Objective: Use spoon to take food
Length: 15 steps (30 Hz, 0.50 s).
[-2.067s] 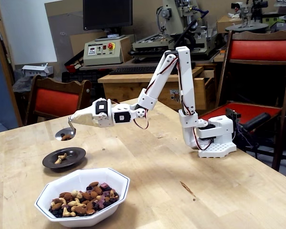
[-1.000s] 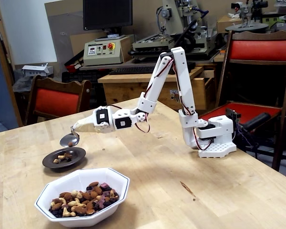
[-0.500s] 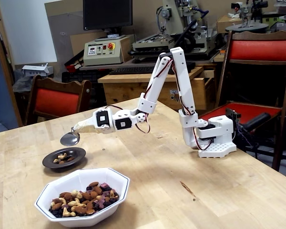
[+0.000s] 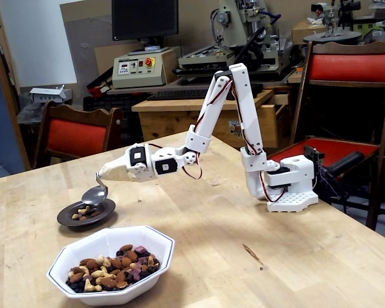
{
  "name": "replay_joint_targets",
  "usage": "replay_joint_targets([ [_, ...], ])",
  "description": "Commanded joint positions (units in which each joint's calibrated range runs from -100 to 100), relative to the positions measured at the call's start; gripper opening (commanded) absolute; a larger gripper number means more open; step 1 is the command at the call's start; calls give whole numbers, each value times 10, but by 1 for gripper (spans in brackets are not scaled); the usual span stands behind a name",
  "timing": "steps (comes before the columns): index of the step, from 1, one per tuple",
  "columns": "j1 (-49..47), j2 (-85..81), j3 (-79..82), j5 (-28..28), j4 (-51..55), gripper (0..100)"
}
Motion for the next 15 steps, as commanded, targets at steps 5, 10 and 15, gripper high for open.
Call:
replay_joint_targets([
  [5,-5,-18,-6,-79,-15,4],
  [10,-5,-18,-10,-116,-16,4],
  [15,-5,-18,-12,-142,-16,4],
])
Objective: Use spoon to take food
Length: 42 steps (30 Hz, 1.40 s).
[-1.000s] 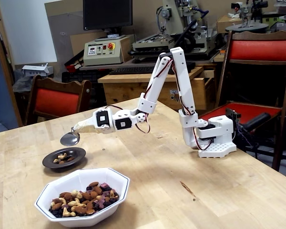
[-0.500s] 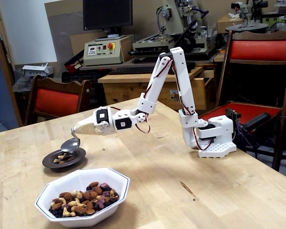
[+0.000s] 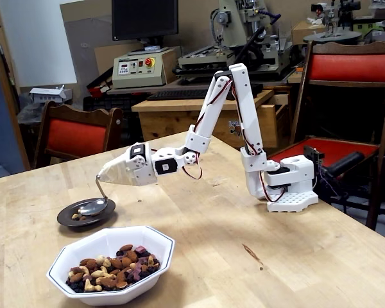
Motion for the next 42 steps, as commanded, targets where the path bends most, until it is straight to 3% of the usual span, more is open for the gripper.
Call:
replay_joint_targets([
  [1,-5,-18,-12,-20,-16,4],
  [14,-4,-66,-15,-65,-17,4],
  [22,-4,-139,3,-65,-13,4],
  [36,-9,-252,147,-64,-9,4],
  [42,-56,-319,214,-64,-9,4],
])
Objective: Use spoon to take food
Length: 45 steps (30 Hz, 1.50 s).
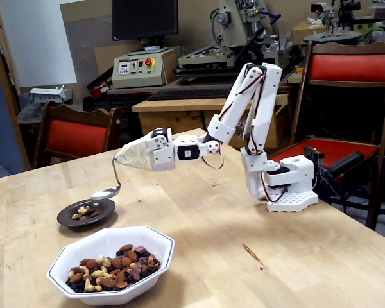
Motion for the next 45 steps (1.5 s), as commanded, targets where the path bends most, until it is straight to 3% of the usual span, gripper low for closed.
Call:
replay_joint_targets([
  [1,-37,-76,27,1,-9,4],
  [15,-111,-126,115,40,-9,4],
  [45,-131,-126,115,13,-9,4],
])
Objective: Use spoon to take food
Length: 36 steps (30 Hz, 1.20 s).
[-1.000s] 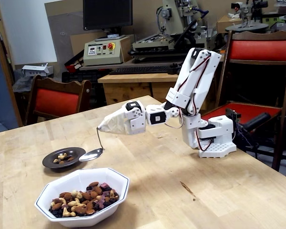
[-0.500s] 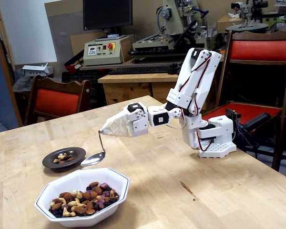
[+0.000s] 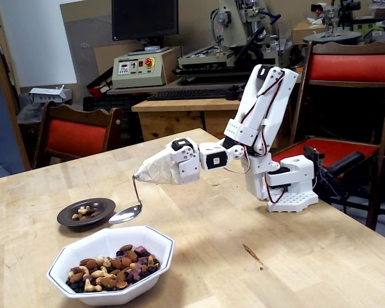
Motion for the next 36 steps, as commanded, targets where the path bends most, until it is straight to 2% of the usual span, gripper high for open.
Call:
replay_joint_targets([
  [1,-7,-19,-12,-1,-9,4],
  [36,0,-18,-12,-1,-9,4],
])
